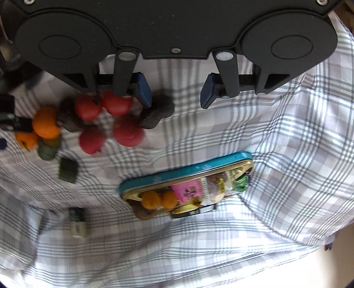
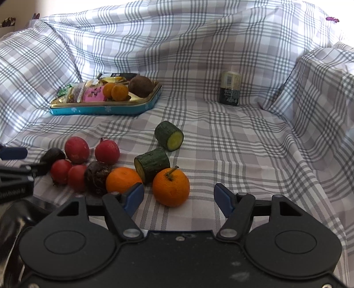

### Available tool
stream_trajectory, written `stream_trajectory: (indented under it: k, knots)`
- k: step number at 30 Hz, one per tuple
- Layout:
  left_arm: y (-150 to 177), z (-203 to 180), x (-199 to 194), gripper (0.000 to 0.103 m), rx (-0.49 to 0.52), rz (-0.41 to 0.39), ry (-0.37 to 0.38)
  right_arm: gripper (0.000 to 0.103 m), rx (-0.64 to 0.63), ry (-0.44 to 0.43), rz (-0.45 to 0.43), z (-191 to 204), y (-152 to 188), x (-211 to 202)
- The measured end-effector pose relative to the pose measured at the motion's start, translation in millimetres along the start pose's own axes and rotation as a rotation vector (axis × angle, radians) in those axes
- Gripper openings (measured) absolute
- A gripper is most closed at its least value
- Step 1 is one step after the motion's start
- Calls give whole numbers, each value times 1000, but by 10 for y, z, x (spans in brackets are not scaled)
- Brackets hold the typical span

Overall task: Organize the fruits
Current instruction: 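Grasp a red apple with the left tool while the right tool grasps an orange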

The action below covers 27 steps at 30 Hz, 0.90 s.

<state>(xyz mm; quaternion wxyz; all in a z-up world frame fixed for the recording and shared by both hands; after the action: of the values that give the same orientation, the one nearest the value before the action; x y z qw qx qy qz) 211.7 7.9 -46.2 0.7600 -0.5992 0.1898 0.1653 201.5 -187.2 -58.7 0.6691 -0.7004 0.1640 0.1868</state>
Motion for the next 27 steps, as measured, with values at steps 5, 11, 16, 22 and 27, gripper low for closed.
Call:
stream_trajectory:
  k: [5,11,16,22,27]
  knots:
    - [-2,145,167,55,-52,28,-28,65,18,-14,20,-19,-4,106]
    - [-5,138,245,55,-84,26,9,42,32,-50,65,11,36,219]
    - [57,101,245,55,-86,25,27,42,5,-44,41,40,56,211]
    - [-62,122,99,55,-119,-21,63,42,18,-47,33,18,52,225]
    - [-77,36,-56,55,-124,-26,102,42,7,-42,26,29,53,226]
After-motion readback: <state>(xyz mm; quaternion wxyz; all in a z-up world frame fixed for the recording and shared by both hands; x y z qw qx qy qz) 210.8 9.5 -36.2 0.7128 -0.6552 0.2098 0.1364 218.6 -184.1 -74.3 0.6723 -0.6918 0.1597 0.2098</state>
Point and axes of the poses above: each gripper's, at about its wrist camera, not at the fingertips, and x roughly the way its jaws point, z to its left, y to its underside, the point moved 8 cm from there along x, roughly the way its jaws point, and after that the axes turned 11 degrees about -z, right-handed, at the moved point
